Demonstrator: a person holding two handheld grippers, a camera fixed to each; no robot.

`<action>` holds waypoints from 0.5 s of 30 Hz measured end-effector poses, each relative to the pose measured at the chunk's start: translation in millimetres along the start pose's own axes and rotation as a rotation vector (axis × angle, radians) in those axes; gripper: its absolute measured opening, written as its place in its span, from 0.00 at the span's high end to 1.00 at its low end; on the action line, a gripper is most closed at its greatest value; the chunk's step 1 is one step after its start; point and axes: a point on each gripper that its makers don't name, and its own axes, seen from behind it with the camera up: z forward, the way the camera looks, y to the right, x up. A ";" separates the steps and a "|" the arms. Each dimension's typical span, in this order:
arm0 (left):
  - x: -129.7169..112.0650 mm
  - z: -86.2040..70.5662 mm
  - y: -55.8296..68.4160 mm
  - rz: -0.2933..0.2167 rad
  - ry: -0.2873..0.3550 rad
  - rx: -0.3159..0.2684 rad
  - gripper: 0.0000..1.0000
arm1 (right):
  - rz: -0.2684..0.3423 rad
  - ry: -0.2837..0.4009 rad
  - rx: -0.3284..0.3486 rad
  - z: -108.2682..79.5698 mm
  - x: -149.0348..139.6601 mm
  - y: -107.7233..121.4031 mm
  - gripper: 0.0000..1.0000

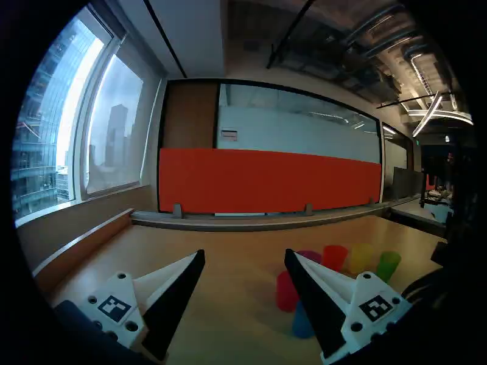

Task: Pour water

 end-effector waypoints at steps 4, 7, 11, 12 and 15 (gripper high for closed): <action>2.5 2.0 -3.7 0.011 0.014 0.026 0.03 | 0.004 0.014 -0.017 -4.4 3.3 2.9 0.00; 2.3 3.5 -5.9 0.019 0.021 0.046 0.02 | 0.008 0.019 -0.030 -7.2 3.7 5.3 0.00; -1.2 3.8 -7.3 0.023 0.028 0.071 0.03 | 0.016 0.019 -0.042 -9.6 2.4 7.8 0.00; -2.5 3.8 -7.5 0.023 0.029 0.077 0.03 | 0.019 0.018 -0.044 -10.0 2.1 8.2 0.00; -5.9 3.2 -8.7 0.022 0.030 0.092 0.02 | 0.026 0.018 -0.046 -10.5 2.2 8.2 0.00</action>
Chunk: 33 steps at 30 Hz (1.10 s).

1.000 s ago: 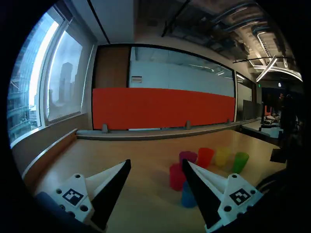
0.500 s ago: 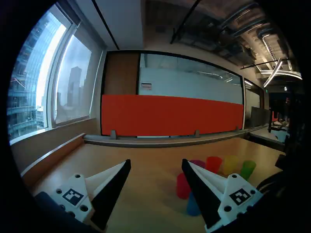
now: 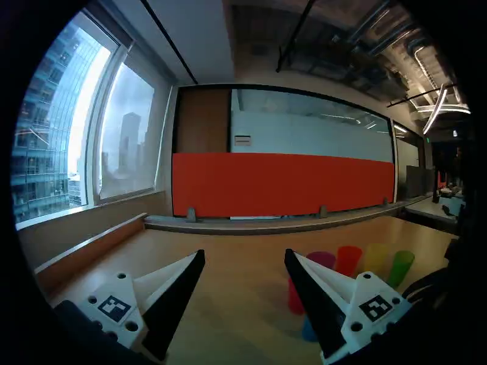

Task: Pour water

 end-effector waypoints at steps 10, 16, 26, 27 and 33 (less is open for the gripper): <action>-8.6 0.1 -1.9 0.042 0.017 0.045 0.03 | 0.007 0.015 -0.001 1.5 2.9 -4.7 0.00; -18.5 0.0 -2.3 0.060 0.019 0.066 0.03 | 0.013 0.025 0.003 1.7 4.0 -5.7 0.00; -32.8 -1.7 -2.9 0.047 0.032 0.082 0.03 | 0.012 0.029 -0.018 -0.4 8.9 3.5 0.00; -34.0 -1.6 -2.2 0.043 0.034 0.080 0.03 | 0.011 0.030 -0.019 -0.9 9.5 3.7 0.00; -43.6 -0.5 2.0 0.036 0.030 0.071 0.03 | 0.020 0.029 -0.023 -2.4 8.2 2.6 0.00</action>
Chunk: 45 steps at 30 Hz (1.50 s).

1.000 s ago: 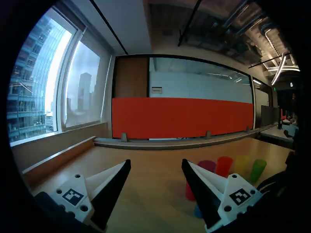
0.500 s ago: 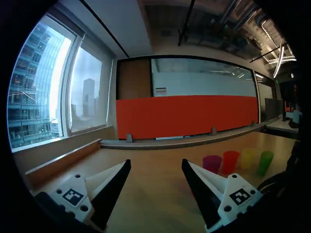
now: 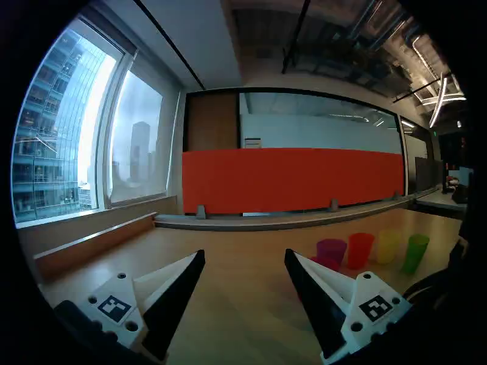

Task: Pour water

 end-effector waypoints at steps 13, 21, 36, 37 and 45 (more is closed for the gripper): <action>-15.9 0.2 7.7 -0.001 -0.018 -0.011 0.03 | 0.001 -0.002 0.002 1.5 0.7 -0.8 0.00; -18.8 2.9 11.9 -0.001 -0.020 -0.019 0.03 | -0.004 -0.004 0.006 3.2 -1.0 -2.9 0.00; -22.3 6.7 17.2 -0.022 -0.019 -0.030 0.03 | -0.006 -0.002 0.005 2.9 2.7 -3.3 0.00; -23.1 6.8 17.9 -0.023 -0.020 -0.031 0.03 | -0.006 -0.002 0.006 2.9 2.8 -3.5 0.00; -24.6 6.3 19.0 -0.028 -0.017 -0.035 0.03 | -0.007 -0.001 0.003 2.1 4.2 -2.5 0.00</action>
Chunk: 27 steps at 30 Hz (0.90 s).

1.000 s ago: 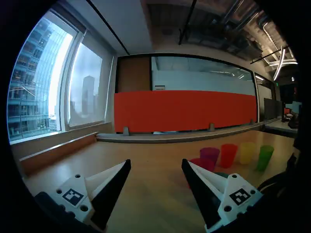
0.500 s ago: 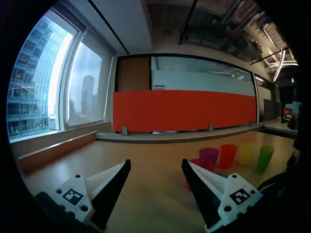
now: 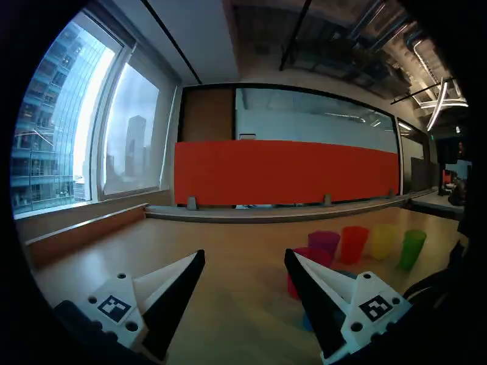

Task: Pour water

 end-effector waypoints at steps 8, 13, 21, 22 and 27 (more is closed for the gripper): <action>1.3 -1.1 1.4 0.006 0.007 0.000 0.03 | 0.006 0.001 -0.003 -2.8 1.9 0.7 0.00; 2.0 -0.5 1.7 0.007 0.007 -0.001 0.03 | 0.004 0.003 -0.003 -3.5 1.4 1.3 0.00; 2.1 -1.1 1.9 0.010 0.008 -0.003 0.03 | -0.007 0.005 0.000 -5.0 0.0 3.1 0.00; 2.2 -1.2 1.8 0.010 0.008 -0.003 0.03 | -0.008 0.006 0.002 -5.2 0.1 3.0 0.00; 2.2 -1.7 1.7 0.010 0.008 -0.002 0.03 | -0.017 0.016 0.018 -5.9 -0.1 0.1 0.00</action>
